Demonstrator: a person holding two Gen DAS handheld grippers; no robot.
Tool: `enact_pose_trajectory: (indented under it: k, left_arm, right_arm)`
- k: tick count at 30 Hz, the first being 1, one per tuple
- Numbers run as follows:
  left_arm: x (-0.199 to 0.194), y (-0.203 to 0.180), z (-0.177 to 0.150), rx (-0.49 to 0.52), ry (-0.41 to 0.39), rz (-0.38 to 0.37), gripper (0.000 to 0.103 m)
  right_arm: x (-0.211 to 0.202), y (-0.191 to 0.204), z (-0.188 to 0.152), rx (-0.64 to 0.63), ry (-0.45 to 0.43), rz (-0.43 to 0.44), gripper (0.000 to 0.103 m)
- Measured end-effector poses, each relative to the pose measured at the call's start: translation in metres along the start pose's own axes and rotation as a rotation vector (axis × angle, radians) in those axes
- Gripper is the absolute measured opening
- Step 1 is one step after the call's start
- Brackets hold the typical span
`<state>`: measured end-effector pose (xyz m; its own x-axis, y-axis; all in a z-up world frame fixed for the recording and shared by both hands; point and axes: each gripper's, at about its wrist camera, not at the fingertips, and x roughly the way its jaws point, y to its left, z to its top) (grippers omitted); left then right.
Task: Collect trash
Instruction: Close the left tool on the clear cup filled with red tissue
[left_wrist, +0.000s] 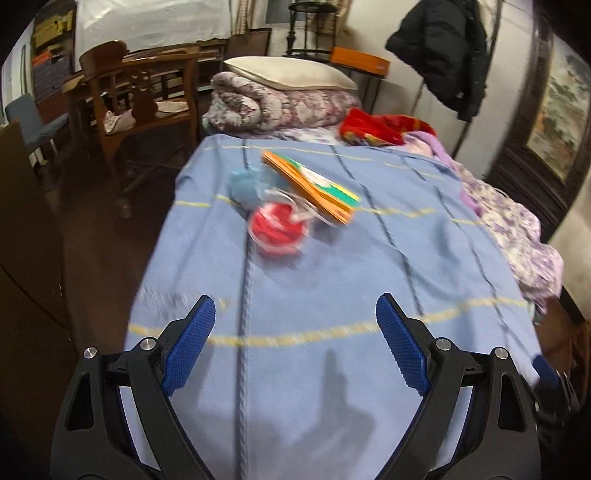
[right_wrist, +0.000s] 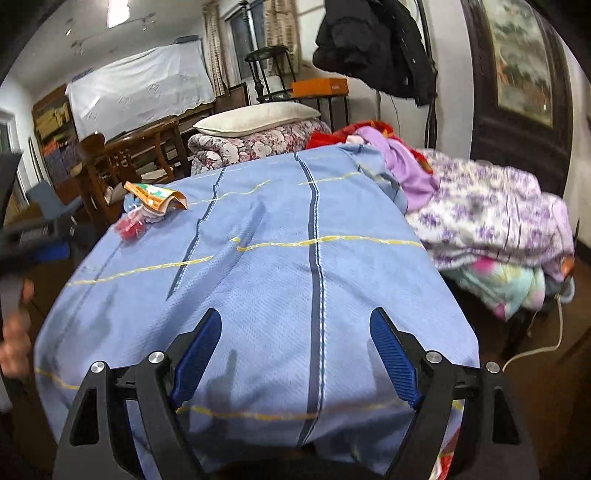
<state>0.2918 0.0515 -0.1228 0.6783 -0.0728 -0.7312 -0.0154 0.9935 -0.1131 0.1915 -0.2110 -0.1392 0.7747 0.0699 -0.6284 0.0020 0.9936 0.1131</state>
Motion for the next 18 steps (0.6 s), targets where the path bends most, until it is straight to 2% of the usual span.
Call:
enact_pose_trajectory:
  k: [4, 10, 12, 15, 18]
  left_arm:
    - [0.031, 0.005, 0.015, -0.014, 0.021, 0.014, 0.086]
    - [0.071, -0.004, 0.028, 0.033, 0.046, 0.055, 0.086]
    - [0.082, -0.001, 0.031, 0.006, 0.081, 0.022, 0.086]
    - [0.093, 0.008, 0.035, -0.042, 0.105, 0.014, 0.086]
    - [0.095, 0.017, 0.039, -0.086, 0.094, 0.005, 0.086]
  right_arm:
    - [0.009, 0.007, 0.002, -0.043, -0.009, -0.011, 0.081]
    - [0.023, 0.003, 0.003, -0.024, 0.028, 0.002, 0.081]
    - [0.024, 0.002, 0.002, -0.017, 0.034, 0.012, 0.083]
    - [0.026, 0.005, 0.001, -0.031, 0.038, 0.019, 0.087]
    - [0.029, 0.011, 0.0, -0.062, 0.049, 0.005, 0.093]
